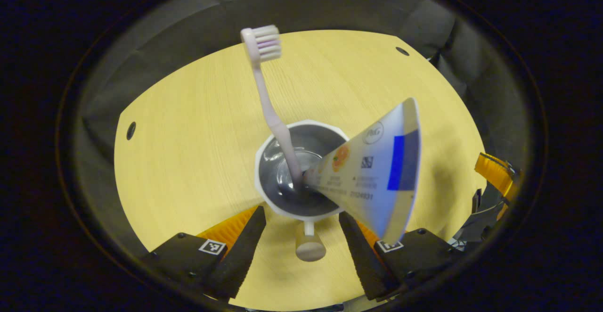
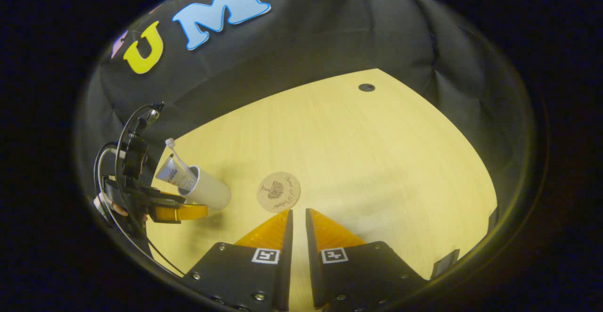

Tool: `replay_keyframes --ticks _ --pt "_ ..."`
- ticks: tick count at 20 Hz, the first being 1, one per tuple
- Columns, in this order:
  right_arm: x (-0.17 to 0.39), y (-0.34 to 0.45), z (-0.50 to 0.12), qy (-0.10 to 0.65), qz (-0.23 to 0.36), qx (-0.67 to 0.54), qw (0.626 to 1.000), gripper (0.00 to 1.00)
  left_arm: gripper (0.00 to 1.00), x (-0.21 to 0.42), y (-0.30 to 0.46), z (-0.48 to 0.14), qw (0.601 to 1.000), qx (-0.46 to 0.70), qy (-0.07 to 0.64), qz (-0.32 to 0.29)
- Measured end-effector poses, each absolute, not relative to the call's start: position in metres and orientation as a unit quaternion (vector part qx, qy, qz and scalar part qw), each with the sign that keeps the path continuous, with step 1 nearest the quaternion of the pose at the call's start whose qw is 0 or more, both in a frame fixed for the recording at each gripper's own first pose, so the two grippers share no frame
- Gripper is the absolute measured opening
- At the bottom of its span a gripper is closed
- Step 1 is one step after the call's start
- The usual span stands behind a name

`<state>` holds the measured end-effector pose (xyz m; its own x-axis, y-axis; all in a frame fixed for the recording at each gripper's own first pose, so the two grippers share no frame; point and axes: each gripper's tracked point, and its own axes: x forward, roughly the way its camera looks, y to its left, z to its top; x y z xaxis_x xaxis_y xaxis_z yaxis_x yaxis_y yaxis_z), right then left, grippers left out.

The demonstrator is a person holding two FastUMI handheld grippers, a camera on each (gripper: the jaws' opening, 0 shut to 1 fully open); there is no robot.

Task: Put the toothbrush and toothpaste on the desktop into the cup, then pick up the cup and place it on the coaster on the desktop.

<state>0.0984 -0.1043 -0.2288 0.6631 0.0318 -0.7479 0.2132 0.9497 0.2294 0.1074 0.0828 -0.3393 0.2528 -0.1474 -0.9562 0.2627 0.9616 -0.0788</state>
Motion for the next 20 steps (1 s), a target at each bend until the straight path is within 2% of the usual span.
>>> replay_keyframes --ticks 3,6,7,12,20 --pt "0.093 -0.125 -0.233 0.412 -0.073 0.166 0.893 0.18 1.0 0.112 0.078 -0.35 0.778 0.048 0.612 -0.13" --pt "0.082 -0.144 -0.24 0.42 -0.097 0.179 0.884 0.18 0.7 0.111 0.073 -0.357 0.772 0.042 0.621 -0.128" --pt "0.08 -0.149 -0.243 0.423 -0.104 0.185 0.881 0.18 0.7 0.107 0.072 -0.363 0.767 0.039 0.629 -0.122" --pt "0.071 -0.165 -0.25 0.426 -0.125 0.206 0.872 0.19 0.37 0.11 0.07 -0.362 0.772 0.037 0.624 -0.113" --pt "0.075 -0.168 -0.251 0.425 -0.12 0.209 0.873 0.19 0.36 0.119 0.049 -0.344 0.782 0.067 0.605 -0.136"
